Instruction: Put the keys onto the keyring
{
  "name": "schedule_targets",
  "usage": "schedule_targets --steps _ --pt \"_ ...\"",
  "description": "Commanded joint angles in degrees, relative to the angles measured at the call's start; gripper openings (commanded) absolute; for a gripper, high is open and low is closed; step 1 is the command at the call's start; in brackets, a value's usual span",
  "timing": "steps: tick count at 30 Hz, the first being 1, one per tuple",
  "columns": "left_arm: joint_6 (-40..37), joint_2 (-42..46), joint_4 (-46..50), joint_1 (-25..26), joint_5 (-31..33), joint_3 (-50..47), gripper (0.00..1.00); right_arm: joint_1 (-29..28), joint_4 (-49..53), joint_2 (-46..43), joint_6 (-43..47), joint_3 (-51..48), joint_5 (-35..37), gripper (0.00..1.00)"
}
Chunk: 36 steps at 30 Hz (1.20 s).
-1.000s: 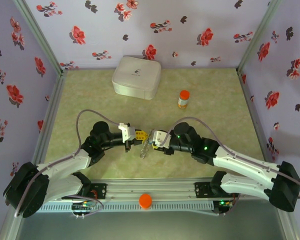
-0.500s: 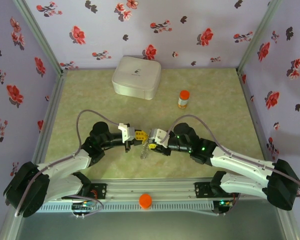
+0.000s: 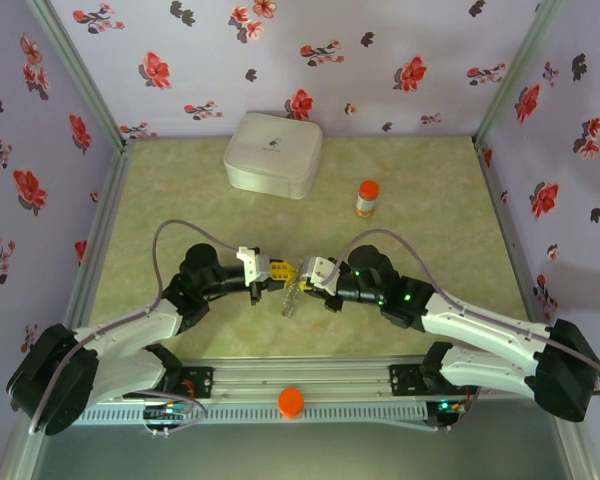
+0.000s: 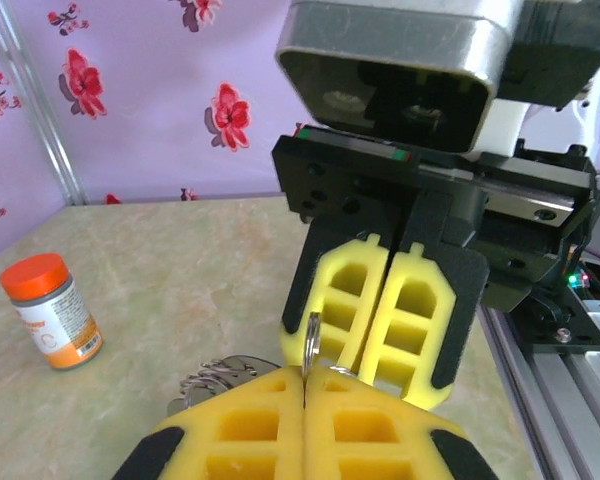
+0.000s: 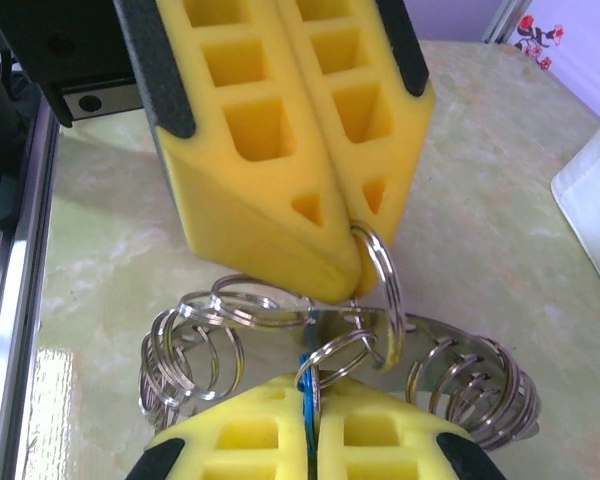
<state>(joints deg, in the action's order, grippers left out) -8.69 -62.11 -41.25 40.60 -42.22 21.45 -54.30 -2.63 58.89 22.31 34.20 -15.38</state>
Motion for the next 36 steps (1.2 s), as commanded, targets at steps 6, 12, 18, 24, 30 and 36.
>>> schedule_targets --steps 6,12,18,24,30,36 --pt "-4.0 2.3 0.6 -0.1 4.0 0.3 0.00 0.3 9.2 -2.5 2.7 6.2 2.4 0.02" --pt "-5.1 2.5 2.3 -0.1 4.0 0.4 0.00 0.3 13.4 -2.9 4.2 9.8 6.9 0.00" --pt "-5.6 1.6 2.6 -0.1 5.0 0.5 0.00 0.2 16.1 -3.4 6.4 12.1 8.9 0.00" --pt "-5.5 1.5 -0.6 -0.1 8.9 -0.6 0.52 0.2 17.5 -2.7 7.2 15.4 8.8 0.00" --pt "-3.4 5.3 -6.8 -1.6 24.5 -2.1 1.00 -0.4 17.3 -0.3 7.4 17.9 8.5 0.00" --pt "2.0 10.0 -9.9 -9.1 54.0 -2.9 1.00 -3.6 11.4 5.7 5.6 20.8 9.6 0.00"
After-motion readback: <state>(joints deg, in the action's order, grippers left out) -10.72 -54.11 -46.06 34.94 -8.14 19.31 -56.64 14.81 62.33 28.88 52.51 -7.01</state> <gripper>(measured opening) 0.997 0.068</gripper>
